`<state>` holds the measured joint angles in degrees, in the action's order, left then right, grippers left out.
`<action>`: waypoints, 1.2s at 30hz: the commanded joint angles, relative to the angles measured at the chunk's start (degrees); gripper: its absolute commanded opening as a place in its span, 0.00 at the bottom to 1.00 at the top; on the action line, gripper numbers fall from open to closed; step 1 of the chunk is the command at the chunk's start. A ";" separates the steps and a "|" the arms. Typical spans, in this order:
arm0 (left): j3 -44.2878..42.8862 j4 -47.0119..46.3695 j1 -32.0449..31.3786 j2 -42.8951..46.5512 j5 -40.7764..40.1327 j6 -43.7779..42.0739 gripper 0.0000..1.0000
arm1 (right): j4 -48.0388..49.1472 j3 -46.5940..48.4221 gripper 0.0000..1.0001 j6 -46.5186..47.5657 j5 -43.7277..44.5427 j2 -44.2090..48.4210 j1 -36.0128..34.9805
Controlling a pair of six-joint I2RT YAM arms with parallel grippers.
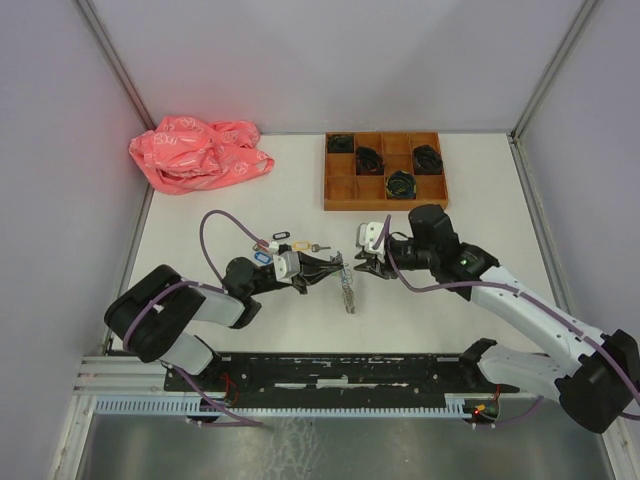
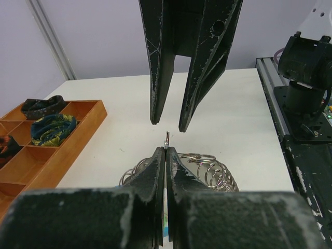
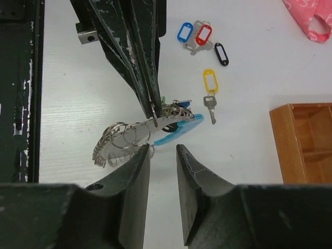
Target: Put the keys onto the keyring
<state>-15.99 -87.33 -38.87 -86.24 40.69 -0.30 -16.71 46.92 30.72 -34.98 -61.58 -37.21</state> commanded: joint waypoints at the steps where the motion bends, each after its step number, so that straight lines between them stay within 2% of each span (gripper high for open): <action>1: -0.29 -11.70 0.00 1.89 0.90 -2.89 0.03 | 5.10 0.17 0.35 0.02 -4.90 -0.63 0.22; 21: -1.31 -11.73 -0.06 1.12 2.17 -1.46 0.03 | 6.33 1.88 0.27 0.30 -8.02 -5.64 0.28; 36: -1.37 -11.77 -0.06 0.55 2.60 -1.45 0.03 | 4.73 3.65 0.26 0.46 -8.50 -5.04 0.29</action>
<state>-16.01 -87.37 -38.87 -86.11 42.17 -0.27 -13.08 47.40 30.92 -41.63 -67.40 -37.10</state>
